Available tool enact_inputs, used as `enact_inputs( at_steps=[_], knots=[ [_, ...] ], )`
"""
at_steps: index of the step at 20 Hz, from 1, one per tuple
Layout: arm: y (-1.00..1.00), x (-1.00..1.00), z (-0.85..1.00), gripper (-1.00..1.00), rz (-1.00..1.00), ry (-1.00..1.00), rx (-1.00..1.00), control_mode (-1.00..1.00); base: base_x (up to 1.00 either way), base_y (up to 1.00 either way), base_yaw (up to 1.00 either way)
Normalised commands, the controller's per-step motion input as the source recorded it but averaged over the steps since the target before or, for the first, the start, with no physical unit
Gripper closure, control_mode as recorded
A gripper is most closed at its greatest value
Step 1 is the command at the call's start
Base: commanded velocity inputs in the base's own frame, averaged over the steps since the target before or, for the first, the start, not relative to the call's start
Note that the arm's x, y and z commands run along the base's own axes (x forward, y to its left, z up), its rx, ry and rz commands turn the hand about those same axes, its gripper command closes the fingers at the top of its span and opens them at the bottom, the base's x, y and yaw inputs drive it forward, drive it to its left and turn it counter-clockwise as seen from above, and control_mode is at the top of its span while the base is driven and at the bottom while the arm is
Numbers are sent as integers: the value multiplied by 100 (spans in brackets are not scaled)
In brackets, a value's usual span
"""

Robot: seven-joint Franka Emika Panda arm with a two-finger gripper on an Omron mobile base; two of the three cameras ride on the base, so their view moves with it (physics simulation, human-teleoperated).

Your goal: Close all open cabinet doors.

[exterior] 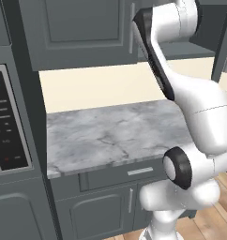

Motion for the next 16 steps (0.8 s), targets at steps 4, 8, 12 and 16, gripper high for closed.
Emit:
enact_inputs(
  at_steps=[4, 8, 12, 16],
  knots=[
    [-23, -100, -13, -100, -6, -23, 17, -100, 0, 0, 0],
    [-21, -100, 14, -100, -4, -12, 21, -100, 0, 0, 0],
    [-36, -100, 21, -100, -3, -9, 23, -100, 0, 0, 0],
    [-22, -100, 36, -100, -3, -4, 21, -100, 0, 0, 0]
  ],
)
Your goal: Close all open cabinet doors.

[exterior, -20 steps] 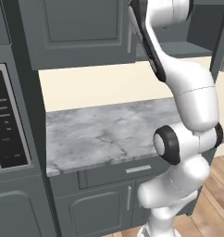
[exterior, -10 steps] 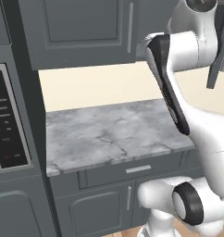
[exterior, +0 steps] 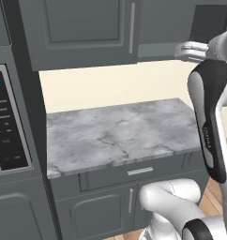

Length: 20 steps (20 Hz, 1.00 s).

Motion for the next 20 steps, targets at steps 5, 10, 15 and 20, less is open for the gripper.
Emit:
enact_inputs(
  at_steps=[5, 10, 15, 20],
  knots=[
    [-2, -100, 51, -100, -3, 0, 17, -100, 0, 0, 0],
    [-15, -100, 27, -100, -5, 0, 14, -100, 0, 0, 0],
    [-65, -100, 0, -100, -15, -4, 15, -100, 0, 0, 0],
    [-86, -72, 0, -100, -15, -9, 13, -100, 0, 0, 0]
  ],
)
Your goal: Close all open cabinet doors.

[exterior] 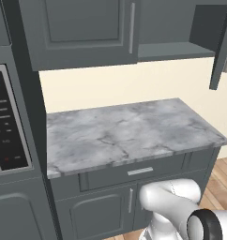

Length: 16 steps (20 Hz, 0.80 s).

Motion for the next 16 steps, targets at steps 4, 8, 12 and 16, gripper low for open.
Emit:
enact_inputs(
  at_steps=[4, 8, 12, 16],
  knots=[
    [-76, 32, -9, -100, 0, -11, 8, -100, 0, 0, 0],
    [-46, 76, -31, -100, 11, -8, 5, -100, 0, 0, 0],
    [-51, 49, -44, -100, 17, -21, 7, -100, 0, 0, 0],
    [-21, 80, -65, -100, 9, -25, 1, -100, 0, 0, 0]
  ],
)
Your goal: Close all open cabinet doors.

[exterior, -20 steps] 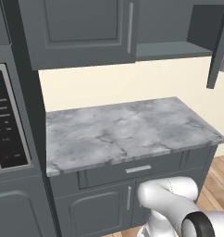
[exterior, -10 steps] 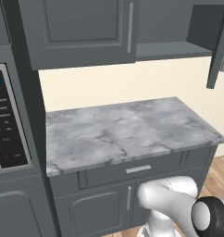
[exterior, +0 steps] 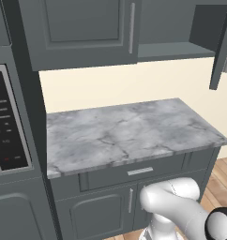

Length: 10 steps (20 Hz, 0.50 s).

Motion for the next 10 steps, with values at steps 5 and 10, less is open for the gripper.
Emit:
enact_inputs(
  at_steps=[5, 10],
  knots=[
    [-15, 95, -42, -100, 1, -15, 0, -100, 0, 0, 0],
    [-20, 51, 0, -100, 4, -2, 0, -100, 0, 0, 0]
  ],
)
